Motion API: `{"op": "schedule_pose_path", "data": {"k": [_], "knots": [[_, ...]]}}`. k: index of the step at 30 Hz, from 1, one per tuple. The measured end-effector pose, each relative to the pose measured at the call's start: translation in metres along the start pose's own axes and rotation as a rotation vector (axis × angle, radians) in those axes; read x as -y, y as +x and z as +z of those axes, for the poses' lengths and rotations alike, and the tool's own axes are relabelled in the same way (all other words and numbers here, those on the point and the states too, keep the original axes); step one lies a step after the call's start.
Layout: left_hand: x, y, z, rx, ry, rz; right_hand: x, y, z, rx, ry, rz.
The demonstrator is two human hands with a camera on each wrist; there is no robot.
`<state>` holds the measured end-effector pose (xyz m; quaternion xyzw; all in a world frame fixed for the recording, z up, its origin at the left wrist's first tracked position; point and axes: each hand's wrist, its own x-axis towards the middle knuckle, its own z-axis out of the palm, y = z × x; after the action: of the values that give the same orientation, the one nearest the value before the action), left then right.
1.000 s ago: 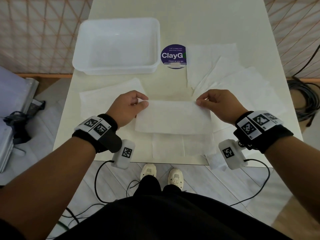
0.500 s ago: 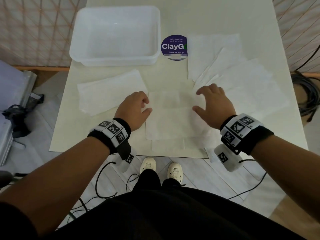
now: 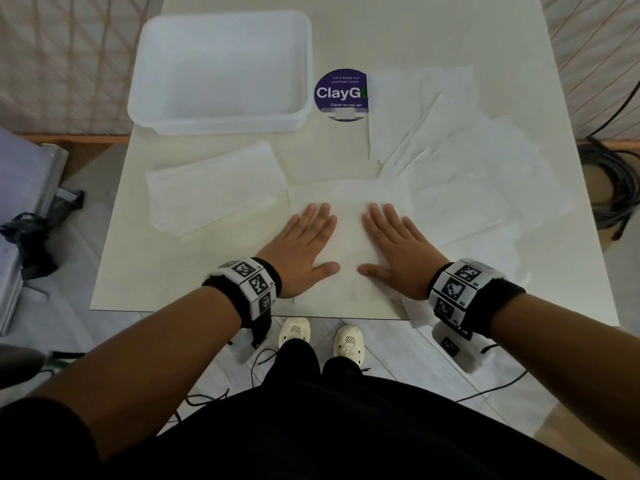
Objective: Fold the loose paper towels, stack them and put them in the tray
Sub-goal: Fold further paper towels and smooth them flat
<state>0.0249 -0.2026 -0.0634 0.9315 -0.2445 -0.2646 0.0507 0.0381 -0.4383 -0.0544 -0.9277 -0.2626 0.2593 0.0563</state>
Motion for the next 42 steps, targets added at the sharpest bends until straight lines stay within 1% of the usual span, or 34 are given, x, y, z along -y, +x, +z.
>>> {"op": "schedule_pose_path", "data": {"k": [3, 6, 12, 14, 18, 21, 23, 26, 29, 31, 32, 34, 36, 39, 41, 42], "knots": [[0.012, -0.008, 0.000, 0.013, -0.009, -0.006, -0.009, -0.005, -0.002, -0.004, 0.029, -0.012], [0.021, -0.014, 0.001, 0.020, -0.029, -0.046, -0.010, -0.007, -0.003, -0.006, 0.056, -0.021], [0.033, -0.026, 0.006, -0.036, 0.045, -0.110, -0.010, -0.005, -0.006, -0.028, 0.122, 0.005], [0.034, -0.027, 0.006, -0.043, 0.058, -0.106, -0.008, -0.003, -0.006, -0.074, 0.145, 0.017], [0.035, -0.026, 0.009, -0.061, 0.049, -0.100, -0.002, -0.002, -0.017, -0.209, 0.168, 0.068], [0.035, -0.027, 0.007, -0.126, -0.025, -0.100, 0.002, 0.000, -0.029, -0.254, 0.100, 0.100], [0.032, -0.028, 0.001, -0.191, -0.056, -0.060, 0.004, 0.002, -0.036, -0.248, 0.084, 0.134], [0.025, -0.025, -0.012, -0.310, -0.180, 0.010, 0.005, 0.008, -0.045, -0.231, 0.196, 0.199], [0.008, -0.013, -0.027, -0.418, -0.370, 0.017, 0.008, 0.014, -0.053, -0.260, 0.470, 0.212], [-0.006, -0.003, -0.035, -0.422, -0.498, -0.025, 0.010, 0.015, -0.059, -0.275, 0.594, 0.175], [-0.012, 0.002, -0.039, -0.410, -0.566, -0.055, 0.011, 0.015, -0.062, -0.283, 0.635, 0.153], [-0.017, 0.008, -0.043, -0.433, -0.660, -0.092, 0.013, 0.016, -0.068, -0.299, 0.690, 0.121], [-0.015, 0.008, -0.048, -0.478, -0.666, -0.114, 0.015, 0.018, -0.072, -0.296, 0.711, 0.114], [-0.002, 0.000, -0.053, -0.488, -0.687, -0.144, 0.022, 0.024, -0.077, -0.289, 0.829, 0.141], [0.011, -0.009, -0.058, -0.464, -0.694, -0.174, 0.026, 0.032, -0.079, -0.343, 0.903, 0.177], [0.020, -0.014, -0.062, -0.451, -0.688, -0.189, 0.028, 0.038, -0.079, -0.375, 0.885, 0.184]]}}
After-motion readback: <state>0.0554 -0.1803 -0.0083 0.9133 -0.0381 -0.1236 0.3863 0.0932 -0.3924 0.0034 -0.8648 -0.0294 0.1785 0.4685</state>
